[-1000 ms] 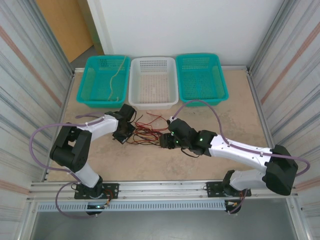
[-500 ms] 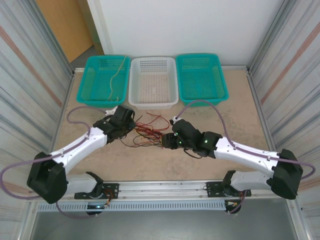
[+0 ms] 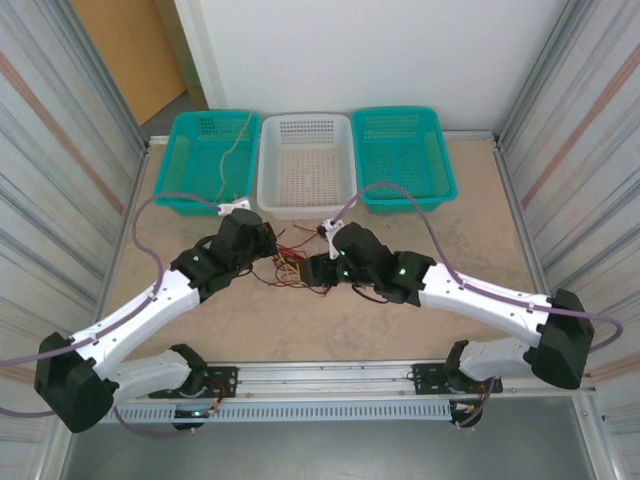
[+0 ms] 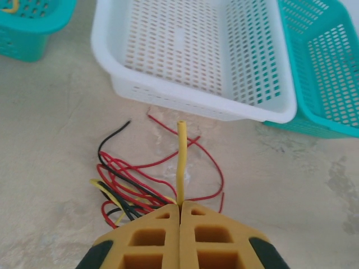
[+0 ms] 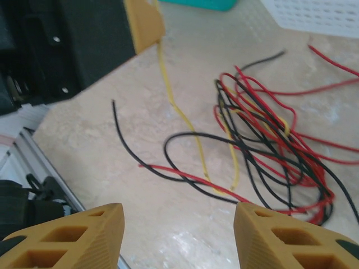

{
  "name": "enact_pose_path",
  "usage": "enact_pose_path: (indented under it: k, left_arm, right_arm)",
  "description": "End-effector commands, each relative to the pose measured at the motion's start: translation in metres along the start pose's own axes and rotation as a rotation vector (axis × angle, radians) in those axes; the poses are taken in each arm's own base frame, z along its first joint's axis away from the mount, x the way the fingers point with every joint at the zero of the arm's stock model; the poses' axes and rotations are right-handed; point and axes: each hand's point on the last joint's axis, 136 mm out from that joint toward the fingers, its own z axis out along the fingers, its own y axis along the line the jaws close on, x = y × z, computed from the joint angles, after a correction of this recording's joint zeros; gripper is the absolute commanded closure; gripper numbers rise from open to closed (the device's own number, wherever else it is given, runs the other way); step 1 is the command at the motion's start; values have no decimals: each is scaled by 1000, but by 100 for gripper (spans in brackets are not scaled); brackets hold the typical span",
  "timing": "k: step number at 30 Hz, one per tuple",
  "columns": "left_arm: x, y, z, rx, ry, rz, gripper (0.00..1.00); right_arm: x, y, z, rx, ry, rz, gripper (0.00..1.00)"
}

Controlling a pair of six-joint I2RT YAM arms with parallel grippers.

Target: Untangle the cables

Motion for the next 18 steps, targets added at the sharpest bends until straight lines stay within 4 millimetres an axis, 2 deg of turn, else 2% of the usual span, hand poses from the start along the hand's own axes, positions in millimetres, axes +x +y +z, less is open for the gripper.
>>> enact_pose_path:
  k: [1,8,16,18]
  left_arm:
    - [-24,-30,-17,120,-58,8,100]
    - [-35,-42,-28,174,-70,-18,100]
    - [-38,-41,-33,189,-65,-50,100]
    - [-38,-41,-33,199,-58,-62,100]
  right_arm:
    - [-22,19,10,-90,-32,-60,46]
    - [-44,16,36,-128,-42,-33,48]
    - [-53,19,61,-162,-41,-23,52]
    - [-56,19,66,-162,-43,-21,56]
